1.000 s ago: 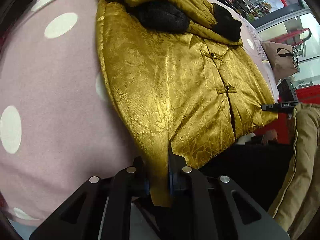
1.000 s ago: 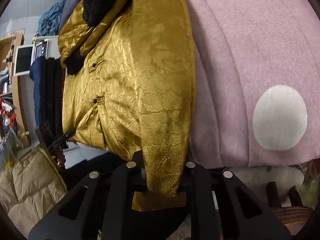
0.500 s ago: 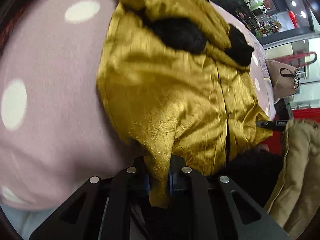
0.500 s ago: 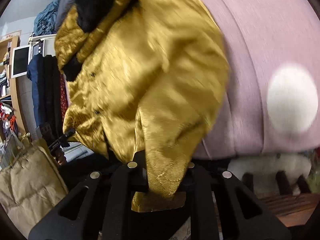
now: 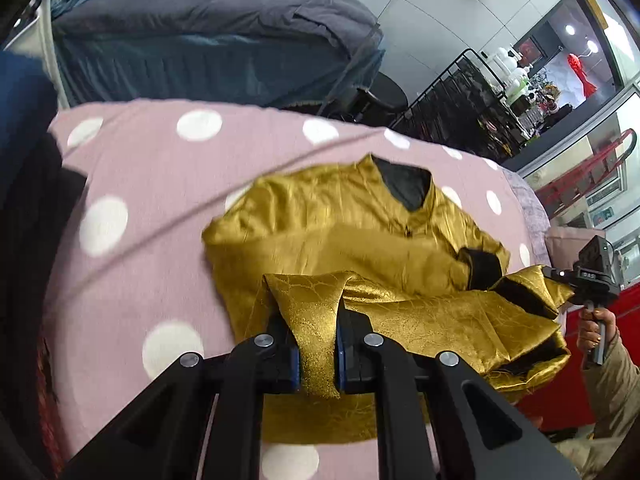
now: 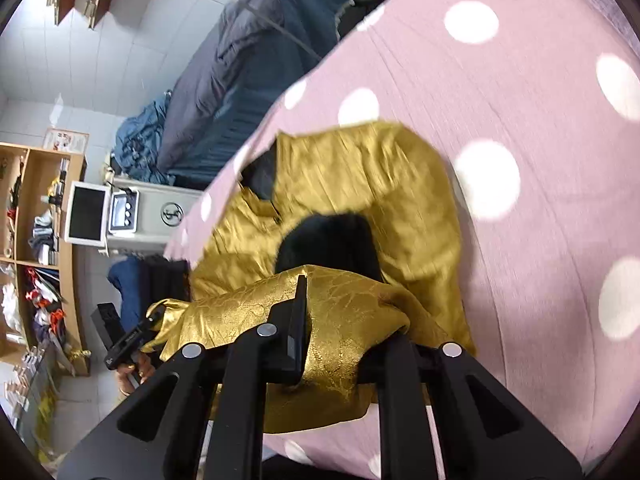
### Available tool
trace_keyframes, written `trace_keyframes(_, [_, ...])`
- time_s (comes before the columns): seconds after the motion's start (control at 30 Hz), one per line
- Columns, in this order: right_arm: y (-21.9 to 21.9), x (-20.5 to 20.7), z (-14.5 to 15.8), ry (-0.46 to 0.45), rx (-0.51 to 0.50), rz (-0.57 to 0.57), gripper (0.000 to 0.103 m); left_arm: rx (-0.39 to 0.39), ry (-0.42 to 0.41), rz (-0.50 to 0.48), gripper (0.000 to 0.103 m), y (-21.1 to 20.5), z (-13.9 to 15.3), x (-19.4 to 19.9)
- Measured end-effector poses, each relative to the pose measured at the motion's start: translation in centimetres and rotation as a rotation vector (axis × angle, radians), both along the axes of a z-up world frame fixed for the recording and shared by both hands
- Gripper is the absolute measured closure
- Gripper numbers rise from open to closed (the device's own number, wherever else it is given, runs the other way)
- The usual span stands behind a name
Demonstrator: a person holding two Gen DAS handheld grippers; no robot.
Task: Fold large clothes
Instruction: 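Fold the hem up toward the collar with both grippers and release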
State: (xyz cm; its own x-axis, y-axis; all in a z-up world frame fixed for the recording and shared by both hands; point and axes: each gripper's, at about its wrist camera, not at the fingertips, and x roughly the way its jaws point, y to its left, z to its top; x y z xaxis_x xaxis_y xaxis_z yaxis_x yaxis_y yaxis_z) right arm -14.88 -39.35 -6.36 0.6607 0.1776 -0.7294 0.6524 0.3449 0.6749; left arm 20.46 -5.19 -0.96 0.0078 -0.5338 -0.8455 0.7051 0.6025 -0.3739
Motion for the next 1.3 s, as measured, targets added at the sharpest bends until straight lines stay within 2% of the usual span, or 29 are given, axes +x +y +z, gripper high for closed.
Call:
trace_keyframes(0.13, [-3.3, 1.3, 0.9, -0.029, 0.017, -0.040, 0.090, -0.014, -0.012, 0.025, 0.091, -2.7, 0.9, 2.2])
trace_keyframes(0.23, [-4.6, 2.2, 0.4, -0.033, 0.043, -0.074, 0.090, -0.034, 0.013, 0.065, 0.091, -4.4, 0.9, 3.9])
trace_keyframes(0.43, [-7.5, 4.6, -2.0, -0.010, 0.098, -0.129, 0.090, 0.021, 0.005, 0.072, 0.091, -7.6, -0.9, 5.5])
trace_keyframes(0.57, [-8.9, 6.7, -4.6, 0.036, 0.120, -0.133, 0.090, 0.097, 0.050, 0.102, 0.091, -8.9, -4.1, 7.4])
trace_keyframes(0.73, [-9.3, 8.4, -8.2, 0.108, 0.156, -0.131, 0.090, 0.228, 0.158, 0.160, 0.091, -9.2, -10.5, 8.5])
trace_keyframes(0.83, [-9.1, 8.5, -10.1, 0.148, 0.177, -0.134, 0.090, 0.230, 0.187, 0.190, 0.088, -8.8, -12.6, 8.5])
trace_keyframes(0.93, [-9.2, 8.3, -11.3, 0.152, 0.207, -0.152, 0.089, 0.195, 0.234, 0.224, 0.087, -8.4, -12.9, 9.2])
trace_keyframes(1.03, [-9.4, 8.1, -11.6, 0.131, 0.254, -0.176, 0.085, 0.146, 0.284, 0.260, 0.077, -7.8, -12.0, 10.4])
trace_keyframes(1.1, [-9.7, 7.9, -11.5, 0.111, 0.287, -0.193, 0.078, 0.102, 0.300, 0.289, 0.060, -7.2, -11.0, 10.9])
trace_keyframes(1.13, [-9.8, 7.6, -11.3, 0.088, 0.310, -0.208, 0.067, 0.064, 0.317, 0.314, 0.056, -6.7, -10.2, 11.3])
trace_keyframes(1.17, [-9.9, 7.3, -11.0, 0.051, 0.336, -0.231, 0.053, 0.031, 0.326, 0.336, 0.046, -6.1, -9.5, 11.6])
trace_keyframes(1.2, [-10.1, 6.9, -10.7, 0.018, 0.350, -0.254, 0.047, 0.006, 0.325, 0.364, 0.033, -5.5, -8.8, 11.9])
trace_keyframes(1.23, [-10.2, 6.4, -10.1, -0.013, 0.360, -0.282, 0.040, -0.010, 0.299, 0.406, 0.027, -4.7, -7.8, 12.3])
trace_keyframes(1.27, [-10.3, 6.0, -9.6, -0.027, 0.362, -0.299, 0.039, -0.026, 0.266, 0.441, 0.022, -3.8, -6.7, 12.7])
trace_keyframes(1.3, [-10.3, 5.6, -8.9, -0.036, 0.360, -0.311, 0.039, -0.042, 0.245, 0.464, 0.022, -2.9, -5.9, 13.0])
